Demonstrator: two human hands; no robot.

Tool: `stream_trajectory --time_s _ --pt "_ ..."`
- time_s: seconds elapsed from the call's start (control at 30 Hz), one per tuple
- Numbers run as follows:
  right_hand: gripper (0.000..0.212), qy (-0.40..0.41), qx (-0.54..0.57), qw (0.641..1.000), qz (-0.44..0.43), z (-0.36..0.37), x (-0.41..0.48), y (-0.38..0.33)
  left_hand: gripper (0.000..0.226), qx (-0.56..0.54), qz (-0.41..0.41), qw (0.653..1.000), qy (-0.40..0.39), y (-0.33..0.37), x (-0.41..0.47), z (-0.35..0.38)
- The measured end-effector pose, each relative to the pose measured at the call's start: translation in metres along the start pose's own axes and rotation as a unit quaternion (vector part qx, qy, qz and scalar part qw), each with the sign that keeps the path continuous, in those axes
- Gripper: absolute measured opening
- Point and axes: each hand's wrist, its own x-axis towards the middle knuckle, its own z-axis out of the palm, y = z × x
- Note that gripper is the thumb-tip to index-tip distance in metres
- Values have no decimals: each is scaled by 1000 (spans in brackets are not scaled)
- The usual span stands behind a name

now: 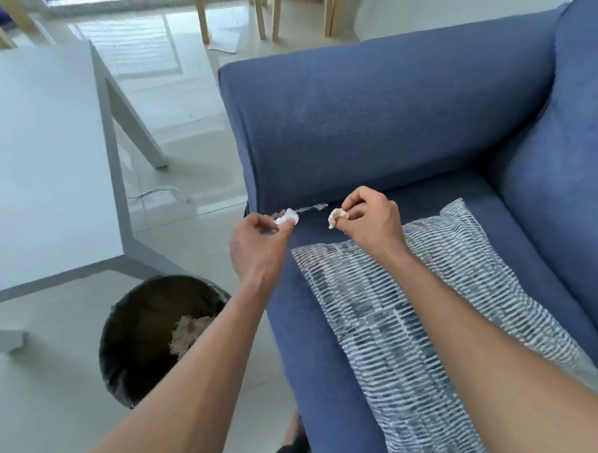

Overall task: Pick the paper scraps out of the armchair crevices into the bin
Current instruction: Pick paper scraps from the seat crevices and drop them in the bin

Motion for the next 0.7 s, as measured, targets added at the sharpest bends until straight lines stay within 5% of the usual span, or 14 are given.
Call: stream_trajectory --time_s 0.4,0.7 --pt "12 -36 -22 999 -31 122 -93 -71 30 40 -25 998 52 -93 4 -168" --pt "13 -143 -87 985 -40 211 -148 -84 27 57 -102 990 79 -179 8 -240"
